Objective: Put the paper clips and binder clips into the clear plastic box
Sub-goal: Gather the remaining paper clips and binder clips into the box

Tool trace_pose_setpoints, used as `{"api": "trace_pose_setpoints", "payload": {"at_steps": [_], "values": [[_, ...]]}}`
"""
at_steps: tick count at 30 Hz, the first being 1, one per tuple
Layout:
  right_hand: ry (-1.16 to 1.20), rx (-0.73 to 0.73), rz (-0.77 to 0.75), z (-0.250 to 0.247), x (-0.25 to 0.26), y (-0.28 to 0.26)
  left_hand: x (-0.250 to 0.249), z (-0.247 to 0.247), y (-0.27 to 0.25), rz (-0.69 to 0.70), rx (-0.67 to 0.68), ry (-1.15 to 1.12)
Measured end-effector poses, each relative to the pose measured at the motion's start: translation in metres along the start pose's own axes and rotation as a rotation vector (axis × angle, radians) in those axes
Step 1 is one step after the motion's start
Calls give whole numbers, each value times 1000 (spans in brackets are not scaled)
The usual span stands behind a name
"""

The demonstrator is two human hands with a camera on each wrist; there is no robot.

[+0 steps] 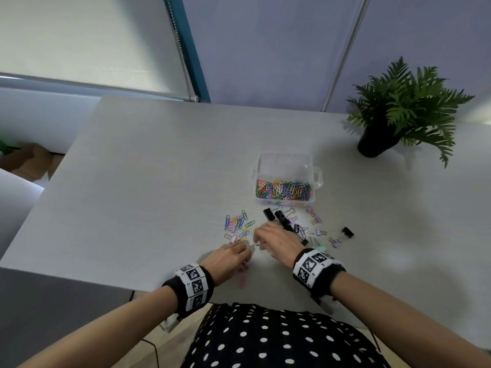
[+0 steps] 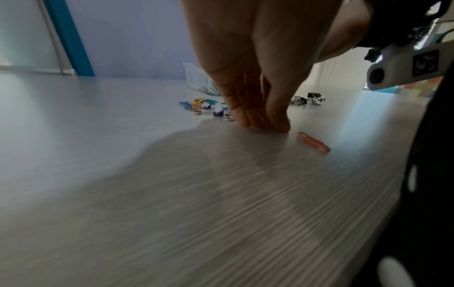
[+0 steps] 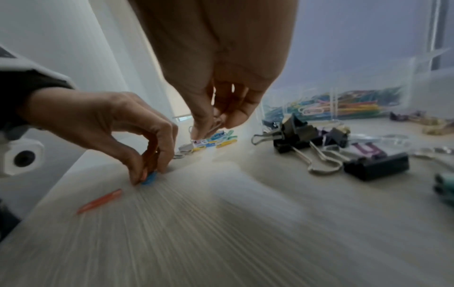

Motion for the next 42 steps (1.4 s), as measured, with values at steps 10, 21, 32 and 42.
{"api": "trace_pose_setpoints", "payload": {"at_steps": [10,21,32,42], "values": [[-135,169,-495,39,34,-24,-1,-5,8,-121,158,17],[-221,85,-364,43,27,-14,31,-35,17,-196,-147,-313],[453,-314,326,-80,-29,11,35,-97,92,-249,-407,-417],[20,-296,275,-87,-36,22,36,-94,107,-256,-395,-323]]}}
Point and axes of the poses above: each hand's wrist, its own y-axis towards the middle knuckle, its own z-axis out of the palm, x = y × z, the point moved 1 cm from there along y, towards the middle knuckle, and after that the axes turned 6 degrees about z, right-handed, at the moved point
